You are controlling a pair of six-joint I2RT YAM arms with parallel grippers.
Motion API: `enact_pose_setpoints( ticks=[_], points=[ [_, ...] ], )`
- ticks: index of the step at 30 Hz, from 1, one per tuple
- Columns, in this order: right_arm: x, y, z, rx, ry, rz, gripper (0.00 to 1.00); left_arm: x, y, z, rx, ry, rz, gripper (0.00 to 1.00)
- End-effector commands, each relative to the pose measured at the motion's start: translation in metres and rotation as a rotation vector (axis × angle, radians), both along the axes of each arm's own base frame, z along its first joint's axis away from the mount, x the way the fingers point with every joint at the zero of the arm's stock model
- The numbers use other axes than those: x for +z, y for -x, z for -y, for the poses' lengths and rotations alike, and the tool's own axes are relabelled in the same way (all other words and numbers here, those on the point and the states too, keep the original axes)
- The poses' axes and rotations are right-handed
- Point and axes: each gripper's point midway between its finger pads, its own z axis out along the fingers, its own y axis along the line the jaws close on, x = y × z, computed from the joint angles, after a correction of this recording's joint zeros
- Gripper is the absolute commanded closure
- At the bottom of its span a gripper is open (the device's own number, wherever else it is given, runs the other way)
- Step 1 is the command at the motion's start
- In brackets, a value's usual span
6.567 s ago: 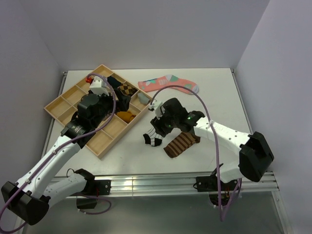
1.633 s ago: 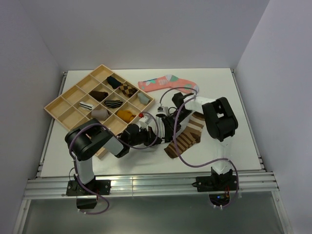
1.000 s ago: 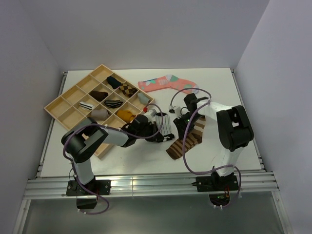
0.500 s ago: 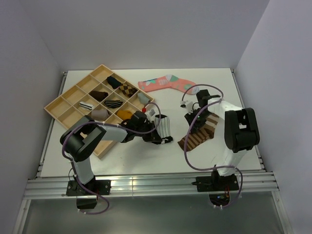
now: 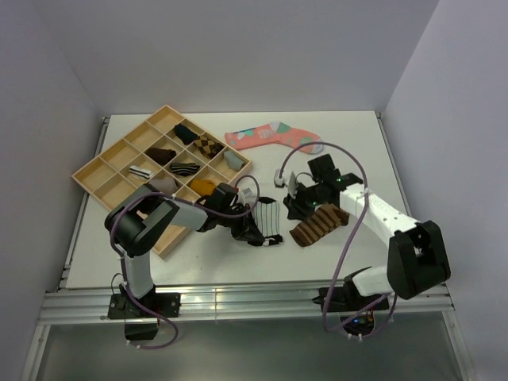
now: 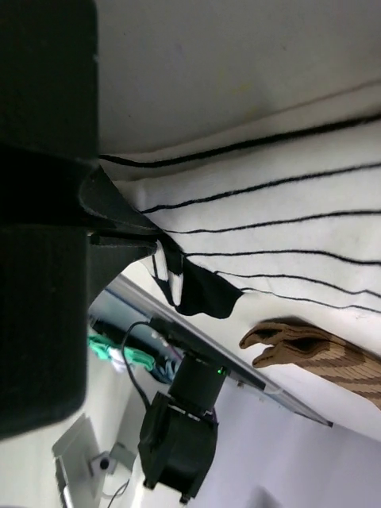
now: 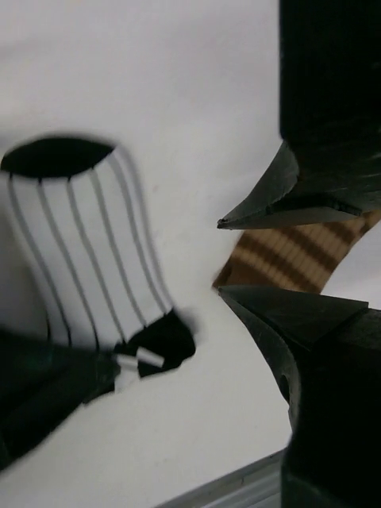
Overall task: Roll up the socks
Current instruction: Roll the sock at the center of the board.
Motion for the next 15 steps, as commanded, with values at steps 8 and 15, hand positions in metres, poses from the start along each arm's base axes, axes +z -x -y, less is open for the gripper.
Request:
enact_pose_setpoints(
  ticks=[8, 15],
  points=[
    [-0.009, 0.065, -0.056, 0.330, -0.083, 0.195, 0.53, -0.002, 0.004, 0.000, 0.023, -0.033, -0.127, 1.00],
    [-0.025, 0.077, -0.065, 0.381, -0.043, 0.248, 0.53, -0.006, 0.006, 0.000, 0.035, -0.038, -0.164, 1.00]
  ],
)
